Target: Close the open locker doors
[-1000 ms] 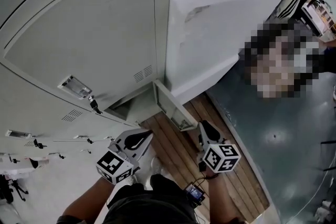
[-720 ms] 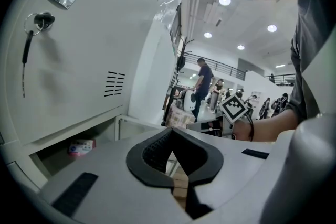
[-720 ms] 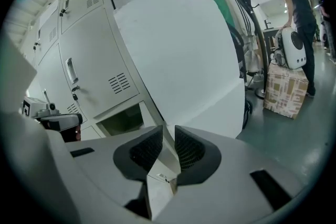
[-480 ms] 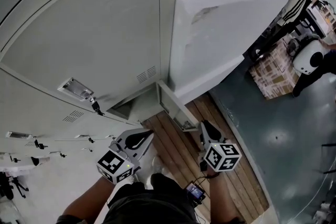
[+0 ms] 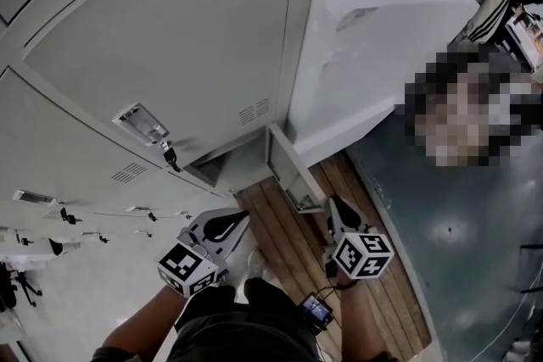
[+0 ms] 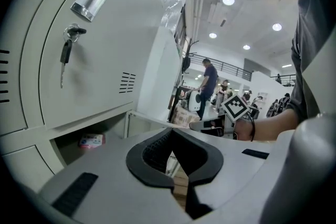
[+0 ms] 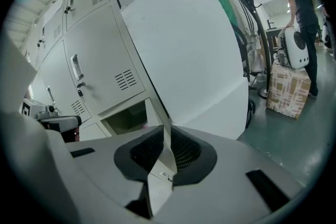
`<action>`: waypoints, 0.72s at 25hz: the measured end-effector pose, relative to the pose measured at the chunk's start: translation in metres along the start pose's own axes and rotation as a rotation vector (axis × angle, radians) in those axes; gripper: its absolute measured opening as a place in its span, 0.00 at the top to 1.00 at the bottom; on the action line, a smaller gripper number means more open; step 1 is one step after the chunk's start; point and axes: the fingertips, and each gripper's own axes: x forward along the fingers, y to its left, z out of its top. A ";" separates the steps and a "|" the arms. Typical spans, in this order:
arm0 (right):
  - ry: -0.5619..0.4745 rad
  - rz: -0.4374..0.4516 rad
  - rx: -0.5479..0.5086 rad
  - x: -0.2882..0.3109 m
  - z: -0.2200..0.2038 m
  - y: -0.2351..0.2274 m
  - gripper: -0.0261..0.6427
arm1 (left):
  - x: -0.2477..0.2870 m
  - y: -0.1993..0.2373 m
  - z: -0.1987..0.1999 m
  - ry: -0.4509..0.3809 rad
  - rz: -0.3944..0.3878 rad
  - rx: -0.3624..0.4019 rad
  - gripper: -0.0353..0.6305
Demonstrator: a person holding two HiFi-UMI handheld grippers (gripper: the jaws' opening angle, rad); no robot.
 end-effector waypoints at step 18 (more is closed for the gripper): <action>0.053 0.085 -0.029 0.002 -0.027 0.062 0.91 | -0.054 0.012 -0.011 -0.038 0.066 -0.014 0.93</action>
